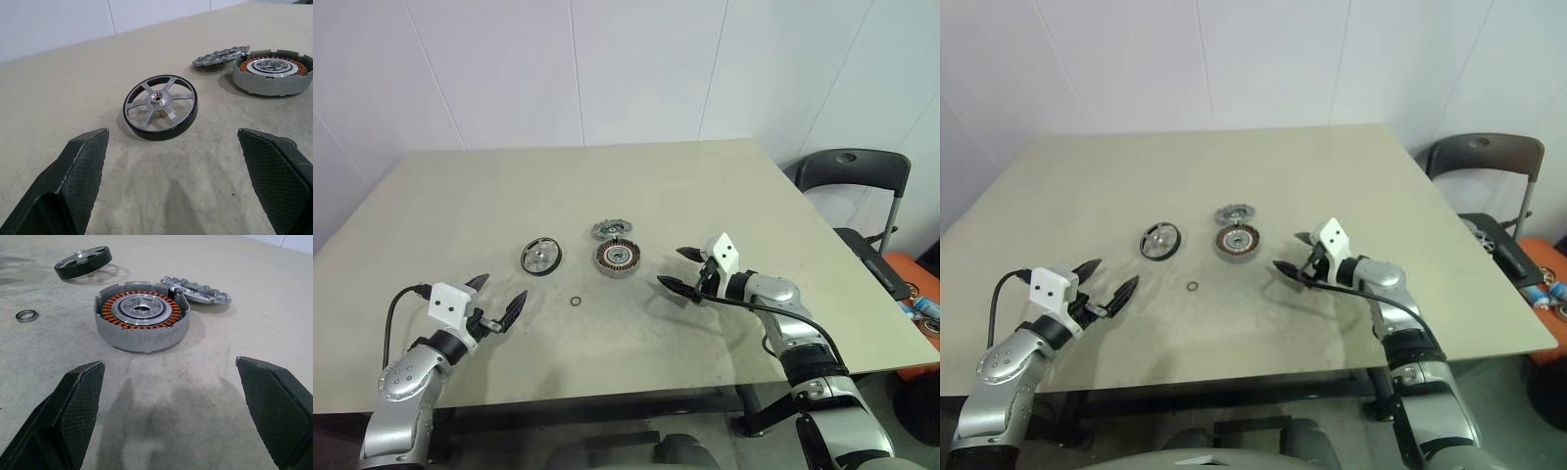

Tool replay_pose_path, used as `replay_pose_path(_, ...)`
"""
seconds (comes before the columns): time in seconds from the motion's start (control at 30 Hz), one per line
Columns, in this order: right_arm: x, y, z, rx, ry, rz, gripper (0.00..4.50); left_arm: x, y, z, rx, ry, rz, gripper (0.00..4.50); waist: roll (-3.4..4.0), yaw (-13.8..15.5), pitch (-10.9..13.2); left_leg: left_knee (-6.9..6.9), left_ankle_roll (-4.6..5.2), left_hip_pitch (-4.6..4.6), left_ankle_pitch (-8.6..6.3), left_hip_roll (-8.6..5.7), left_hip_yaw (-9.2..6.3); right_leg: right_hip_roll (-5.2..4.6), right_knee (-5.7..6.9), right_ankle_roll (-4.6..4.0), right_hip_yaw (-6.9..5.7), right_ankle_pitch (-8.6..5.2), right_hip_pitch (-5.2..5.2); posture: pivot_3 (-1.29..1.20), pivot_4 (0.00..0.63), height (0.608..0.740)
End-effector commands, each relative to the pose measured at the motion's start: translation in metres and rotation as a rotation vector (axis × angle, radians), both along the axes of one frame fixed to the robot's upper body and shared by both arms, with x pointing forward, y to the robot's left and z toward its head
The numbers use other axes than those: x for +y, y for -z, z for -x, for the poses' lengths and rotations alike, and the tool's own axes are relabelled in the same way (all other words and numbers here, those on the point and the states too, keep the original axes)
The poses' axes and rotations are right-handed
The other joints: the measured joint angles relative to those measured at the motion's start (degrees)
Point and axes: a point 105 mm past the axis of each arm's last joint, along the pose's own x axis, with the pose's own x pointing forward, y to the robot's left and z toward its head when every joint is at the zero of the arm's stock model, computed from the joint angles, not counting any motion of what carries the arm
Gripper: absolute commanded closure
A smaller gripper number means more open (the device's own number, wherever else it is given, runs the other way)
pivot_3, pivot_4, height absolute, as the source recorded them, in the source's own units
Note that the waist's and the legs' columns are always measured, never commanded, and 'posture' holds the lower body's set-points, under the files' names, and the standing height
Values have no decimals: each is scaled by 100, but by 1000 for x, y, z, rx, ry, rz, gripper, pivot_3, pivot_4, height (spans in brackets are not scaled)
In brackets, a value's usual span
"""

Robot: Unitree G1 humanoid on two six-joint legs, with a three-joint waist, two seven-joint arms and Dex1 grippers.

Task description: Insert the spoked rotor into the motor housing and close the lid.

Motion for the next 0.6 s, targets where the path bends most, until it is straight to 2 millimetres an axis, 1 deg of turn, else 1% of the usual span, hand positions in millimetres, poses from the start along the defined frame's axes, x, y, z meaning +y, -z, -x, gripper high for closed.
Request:
replay_pose_path(0.03,4,-15,-3,-53,-14,-2,0,-3,-11,-4,-46,12,-14,21,0,0,0,0,0,0,0,0,0,0,0,0,0,0,0,0,0,740)
replay_pose_path(0.6,5,-14,-5,-51,-13,1,0,-2,-11,-4,-45,13,-15,21,0,0,0,0,0,0,0,0,0,0,0,0,0,0,0,0,0,740)
